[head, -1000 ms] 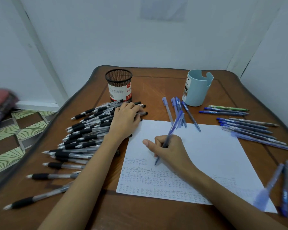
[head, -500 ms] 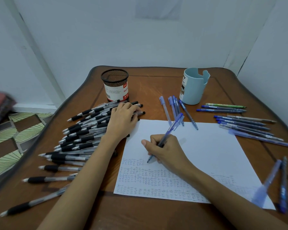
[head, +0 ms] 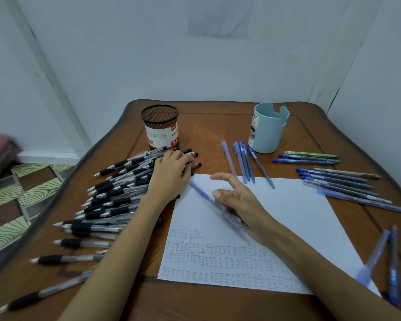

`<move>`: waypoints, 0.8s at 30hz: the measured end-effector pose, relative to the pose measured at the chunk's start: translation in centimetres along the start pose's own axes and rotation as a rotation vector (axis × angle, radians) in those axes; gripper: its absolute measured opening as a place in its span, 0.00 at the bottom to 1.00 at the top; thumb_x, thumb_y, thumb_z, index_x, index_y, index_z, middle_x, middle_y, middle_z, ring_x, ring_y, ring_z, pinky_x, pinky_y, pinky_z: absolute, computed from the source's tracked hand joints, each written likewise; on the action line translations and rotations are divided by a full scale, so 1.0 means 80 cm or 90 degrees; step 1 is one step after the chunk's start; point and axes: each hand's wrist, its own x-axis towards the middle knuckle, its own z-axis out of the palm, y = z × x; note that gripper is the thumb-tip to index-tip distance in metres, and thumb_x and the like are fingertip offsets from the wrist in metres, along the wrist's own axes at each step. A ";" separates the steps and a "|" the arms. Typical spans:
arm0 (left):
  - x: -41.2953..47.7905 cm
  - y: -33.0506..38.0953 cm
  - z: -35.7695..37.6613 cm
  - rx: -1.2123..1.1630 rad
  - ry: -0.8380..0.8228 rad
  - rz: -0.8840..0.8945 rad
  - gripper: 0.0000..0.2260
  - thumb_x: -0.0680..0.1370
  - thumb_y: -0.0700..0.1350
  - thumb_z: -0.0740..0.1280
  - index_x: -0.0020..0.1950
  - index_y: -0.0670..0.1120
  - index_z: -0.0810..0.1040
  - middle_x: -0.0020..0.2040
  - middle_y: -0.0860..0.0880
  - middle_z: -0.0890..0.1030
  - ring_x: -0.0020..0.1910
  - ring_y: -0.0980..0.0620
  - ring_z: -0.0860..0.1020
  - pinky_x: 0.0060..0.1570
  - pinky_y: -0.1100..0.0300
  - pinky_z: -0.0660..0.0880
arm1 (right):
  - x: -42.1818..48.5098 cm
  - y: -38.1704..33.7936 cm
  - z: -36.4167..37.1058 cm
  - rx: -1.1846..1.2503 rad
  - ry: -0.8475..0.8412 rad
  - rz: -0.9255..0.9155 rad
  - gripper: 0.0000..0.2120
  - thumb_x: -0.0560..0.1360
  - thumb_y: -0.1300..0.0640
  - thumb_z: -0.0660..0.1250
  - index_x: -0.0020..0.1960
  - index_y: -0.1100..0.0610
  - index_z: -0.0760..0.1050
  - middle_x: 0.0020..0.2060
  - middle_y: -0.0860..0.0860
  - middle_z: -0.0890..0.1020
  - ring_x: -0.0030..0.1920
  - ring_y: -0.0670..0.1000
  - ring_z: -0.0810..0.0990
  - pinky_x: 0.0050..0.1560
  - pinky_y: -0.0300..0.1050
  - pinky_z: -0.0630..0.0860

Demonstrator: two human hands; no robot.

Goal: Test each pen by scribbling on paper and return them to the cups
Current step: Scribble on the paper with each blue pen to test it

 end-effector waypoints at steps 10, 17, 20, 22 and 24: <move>-0.001 0.002 -0.002 0.008 -0.002 -0.003 0.11 0.80 0.44 0.59 0.61 0.49 0.75 0.58 0.49 0.75 0.63 0.48 0.67 0.57 0.53 0.62 | -0.016 0.008 0.043 -0.688 0.031 -0.088 0.23 0.71 0.37 0.65 0.63 0.44 0.68 0.48 0.41 0.73 0.40 0.40 0.70 0.38 0.30 0.63; -0.001 0.003 -0.002 0.007 0.002 -0.001 0.11 0.80 0.43 0.59 0.61 0.49 0.75 0.57 0.49 0.75 0.61 0.48 0.67 0.55 0.53 0.62 | -0.008 0.001 0.019 -0.327 0.052 0.006 0.22 0.72 0.63 0.67 0.65 0.53 0.72 0.31 0.48 0.76 0.26 0.42 0.70 0.28 0.33 0.68; -0.002 0.003 -0.003 0.006 0.007 0.001 0.11 0.80 0.43 0.59 0.61 0.49 0.76 0.57 0.49 0.75 0.61 0.48 0.67 0.55 0.53 0.63 | 0.000 0.003 0.011 -0.114 0.067 0.058 0.18 0.77 0.63 0.57 0.63 0.49 0.73 0.28 0.48 0.70 0.25 0.44 0.66 0.23 0.37 0.62; -0.002 0.003 -0.003 0.005 0.002 0.000 0.12 0.80 0.43 0.59 0.61 0.49 0.75 0.58 0.49 0.75 0.62 0.48 0.67 0.57 0.53 0.63 | 0.001 -0.001 0.011 -0.023 0.057 0.082 0.18 0.80 0.62 0.53 0.62 0.47 0.73 0.30 0.50 0.68 0.26 0.45 0.64 0.22 0.35 0.59; -0.001 0.003 -0.002 0.006 0.000 0.000 0.12 0.80 0.43 0.59 0.62 0.49 0.75 0.58 0.49 0.75 0.62 0.49 0.67 0.57 0.54 0.62 | -0.001 0.000 0.012 -0.006 0.041 0.052 0.14 0.80 0.60 0.57 0.62 0.48 0.72 0.29 0.50 0.66 0.24 0.45 0.63 0.20 0.34 0.59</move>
